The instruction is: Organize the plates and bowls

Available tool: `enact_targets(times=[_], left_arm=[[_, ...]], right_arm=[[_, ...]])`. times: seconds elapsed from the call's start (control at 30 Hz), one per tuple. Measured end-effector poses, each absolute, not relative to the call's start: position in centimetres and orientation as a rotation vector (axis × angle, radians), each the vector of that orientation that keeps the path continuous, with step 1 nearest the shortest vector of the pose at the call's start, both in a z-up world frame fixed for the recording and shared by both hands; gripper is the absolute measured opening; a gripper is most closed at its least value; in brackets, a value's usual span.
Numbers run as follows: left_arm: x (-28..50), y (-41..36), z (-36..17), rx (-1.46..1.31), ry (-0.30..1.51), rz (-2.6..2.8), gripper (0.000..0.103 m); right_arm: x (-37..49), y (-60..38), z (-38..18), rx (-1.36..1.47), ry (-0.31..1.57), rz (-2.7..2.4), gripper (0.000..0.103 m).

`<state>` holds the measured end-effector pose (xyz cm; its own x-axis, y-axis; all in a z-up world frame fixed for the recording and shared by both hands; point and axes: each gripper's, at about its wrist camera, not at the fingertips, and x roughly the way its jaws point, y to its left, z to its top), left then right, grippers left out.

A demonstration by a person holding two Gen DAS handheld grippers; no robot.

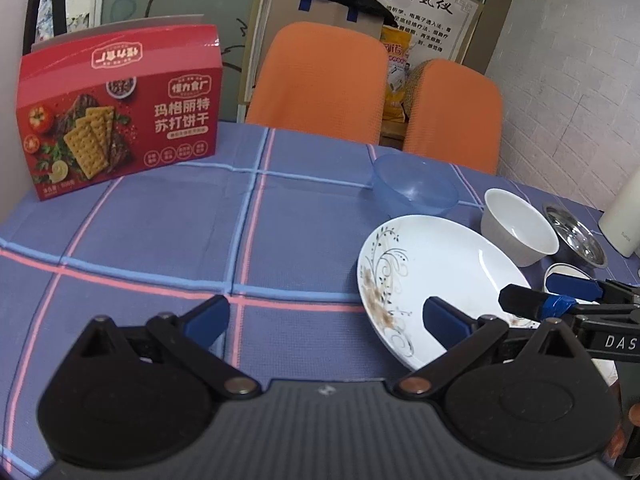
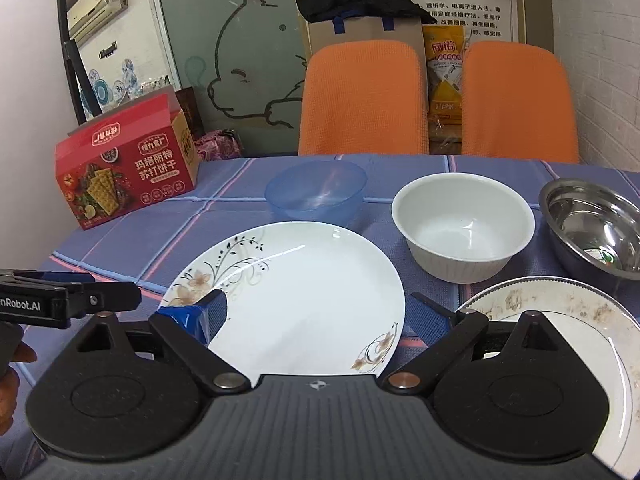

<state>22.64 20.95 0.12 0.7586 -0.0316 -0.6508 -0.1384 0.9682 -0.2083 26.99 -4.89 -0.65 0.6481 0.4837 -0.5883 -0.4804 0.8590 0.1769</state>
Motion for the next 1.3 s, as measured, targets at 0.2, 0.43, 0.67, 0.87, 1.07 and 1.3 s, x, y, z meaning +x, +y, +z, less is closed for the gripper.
enact_targets(times=[0.2, 0.43, 0.67, 0.87, 1.07, 1.3], left_arm=[[23.4, 21.5, -0.6, -0.244, 0.727, 0.069, 0.102], [23.6, 21.7, -0.8, -0.241, 0.728, 0.085, 0.102], [25.3, 19.8, -1.3, -0.224, 0.746, 0.043, 0.102], [27.9, 19.6, -2.5, -0.222, 0.780, 0.066, 0.102], [28.8, 19.6, -3.4, -0.203, 0.799, 0.095, 0.103], [29.4, 17.9, -3.8, -0.120, 0.804, 0.095, 0.103]], right_arm=[[29.0, -3.4, -2.5, -0.023, 0.729, 0.535, 0.085], [28.5, -2.9, -2.6, 0.012, 0.738, 0.547, 0.086], [28.1, -3.6, -2.8, 0.015, 0.738, 0.558, 0.085], [28.0, -3.2, -3.3, -0.047, 0.701, 0.538, 0.086], [27.0, -2.3, -4.1, -0.177, 0.643, 0.529, 0.088], [27.5, -1.7, -4.3, -0.128, 0.680, 0.584, 0.090]])
